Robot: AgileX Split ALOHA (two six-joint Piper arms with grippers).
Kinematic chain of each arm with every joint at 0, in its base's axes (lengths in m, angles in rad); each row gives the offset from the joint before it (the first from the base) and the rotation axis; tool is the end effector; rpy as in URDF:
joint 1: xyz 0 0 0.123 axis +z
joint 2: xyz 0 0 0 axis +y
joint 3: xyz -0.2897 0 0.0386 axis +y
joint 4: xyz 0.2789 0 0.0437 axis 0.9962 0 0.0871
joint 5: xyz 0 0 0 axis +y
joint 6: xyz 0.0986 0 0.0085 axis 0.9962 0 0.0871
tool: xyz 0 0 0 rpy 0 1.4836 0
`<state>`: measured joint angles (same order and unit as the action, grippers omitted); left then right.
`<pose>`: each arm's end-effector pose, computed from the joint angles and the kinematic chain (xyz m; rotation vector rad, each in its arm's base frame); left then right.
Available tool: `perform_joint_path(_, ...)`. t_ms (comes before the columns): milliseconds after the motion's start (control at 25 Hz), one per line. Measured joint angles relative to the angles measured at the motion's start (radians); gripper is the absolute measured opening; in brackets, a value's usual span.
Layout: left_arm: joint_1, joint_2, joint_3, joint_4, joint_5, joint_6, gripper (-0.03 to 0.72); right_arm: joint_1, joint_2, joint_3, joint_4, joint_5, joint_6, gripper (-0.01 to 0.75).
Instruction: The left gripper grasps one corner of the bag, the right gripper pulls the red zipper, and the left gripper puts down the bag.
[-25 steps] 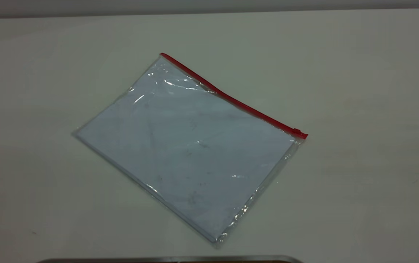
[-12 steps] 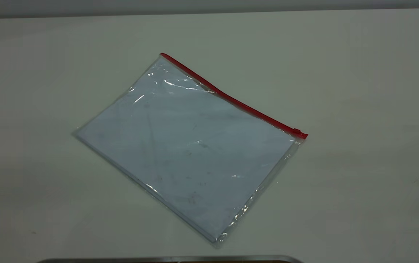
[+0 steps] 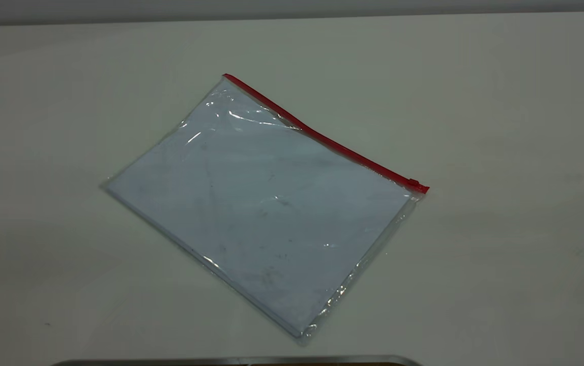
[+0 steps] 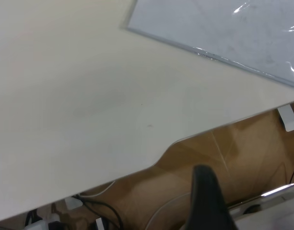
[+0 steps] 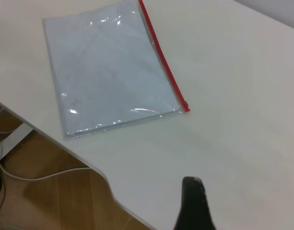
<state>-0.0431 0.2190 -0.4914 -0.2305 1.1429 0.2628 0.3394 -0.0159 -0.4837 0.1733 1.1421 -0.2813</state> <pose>0.0507 -0.0228 0.2731 0.3451 2.3043 -0.1840 0.0108 0.0203 0.2778 -0.6640 2.0159 0.2445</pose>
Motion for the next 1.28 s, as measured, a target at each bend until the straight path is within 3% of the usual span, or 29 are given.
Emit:
perform_joint_path(280, 0.0, -0.096, 0.0, 0.05, 0.0, 0.009, 0.536, 0.0, 0.0, 0.0, 0.0, 0.0, 0.0, 0.585)
perform_joint_path(600, 0.0, -0.223, 0.002, 0.192, -0.002, -0.195, 0.536, 0.0, 0.0, 0.0, 0.0, 0.0, 0.0, 0.585)
perform_joint_path(1280, 0.0, -0.238, 0.004, 0.195, -0.002, -0.205, 0.536, 0.0, 0.0, 0.0, 0.0, 0.0, 0.0, 0.585)
